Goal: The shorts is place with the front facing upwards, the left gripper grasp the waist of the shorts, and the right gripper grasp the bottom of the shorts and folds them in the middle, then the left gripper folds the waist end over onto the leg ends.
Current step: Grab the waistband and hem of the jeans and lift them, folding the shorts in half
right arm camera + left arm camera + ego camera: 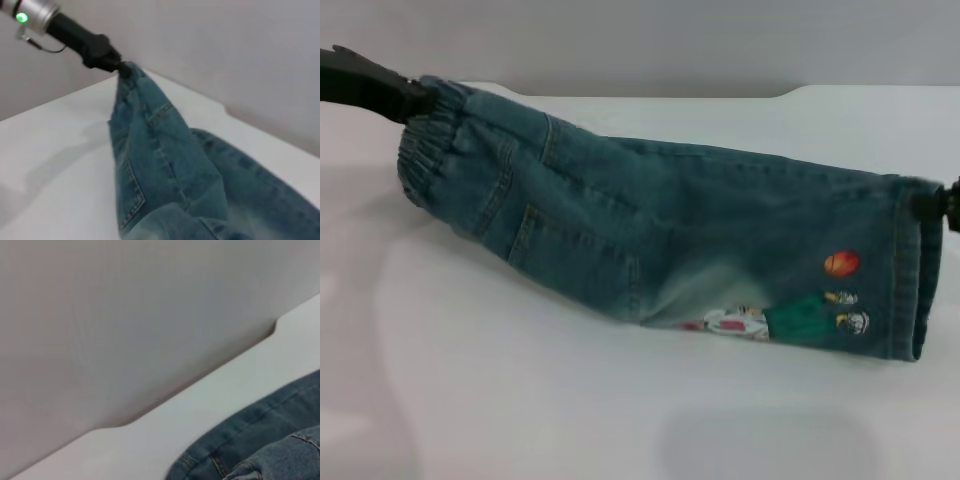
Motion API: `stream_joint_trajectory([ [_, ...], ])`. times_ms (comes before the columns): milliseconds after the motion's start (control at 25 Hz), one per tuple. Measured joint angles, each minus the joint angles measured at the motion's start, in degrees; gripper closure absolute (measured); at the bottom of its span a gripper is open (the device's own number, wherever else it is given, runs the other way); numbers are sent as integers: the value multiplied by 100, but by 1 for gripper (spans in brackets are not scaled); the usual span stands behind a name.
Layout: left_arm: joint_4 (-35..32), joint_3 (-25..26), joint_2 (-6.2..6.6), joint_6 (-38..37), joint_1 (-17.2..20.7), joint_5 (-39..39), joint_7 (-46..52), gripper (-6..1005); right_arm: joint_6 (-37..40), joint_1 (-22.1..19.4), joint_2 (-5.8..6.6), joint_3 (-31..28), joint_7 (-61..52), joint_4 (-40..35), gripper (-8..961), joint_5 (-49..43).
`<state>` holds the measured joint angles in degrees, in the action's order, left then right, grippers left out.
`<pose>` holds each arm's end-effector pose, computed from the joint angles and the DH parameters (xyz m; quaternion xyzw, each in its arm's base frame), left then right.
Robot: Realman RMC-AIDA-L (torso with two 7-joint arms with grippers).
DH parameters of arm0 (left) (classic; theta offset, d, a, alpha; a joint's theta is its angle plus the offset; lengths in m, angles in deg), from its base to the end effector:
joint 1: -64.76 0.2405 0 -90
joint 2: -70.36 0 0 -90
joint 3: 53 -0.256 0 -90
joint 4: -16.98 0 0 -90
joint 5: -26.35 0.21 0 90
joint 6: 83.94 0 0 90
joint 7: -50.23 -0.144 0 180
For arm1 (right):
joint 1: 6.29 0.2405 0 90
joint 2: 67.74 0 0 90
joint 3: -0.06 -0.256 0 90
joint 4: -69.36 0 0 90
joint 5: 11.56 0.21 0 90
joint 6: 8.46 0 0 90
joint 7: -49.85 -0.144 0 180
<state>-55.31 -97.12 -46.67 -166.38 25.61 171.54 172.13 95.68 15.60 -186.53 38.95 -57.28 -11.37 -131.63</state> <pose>-0.2111 0.4111 0.1079 -0.9025 -0.2920 0.0033 0.3165 0.2366 0.3056 0.1139 -0.9448 0.2306 0.1304 0.1929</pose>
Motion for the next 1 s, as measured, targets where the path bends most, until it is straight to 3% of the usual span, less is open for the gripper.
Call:
stream_joint_trajectory([
  [600, 54, -50, -19, 575, 4, 3, 10, 958, -224, -17, 3, -545, -28, -35, 933, 206],
  [1000, 67, -69, -63, 708, -44, -27, 10, 957, -310, -14, -8, -513, -64, -159, 933, 669],
])
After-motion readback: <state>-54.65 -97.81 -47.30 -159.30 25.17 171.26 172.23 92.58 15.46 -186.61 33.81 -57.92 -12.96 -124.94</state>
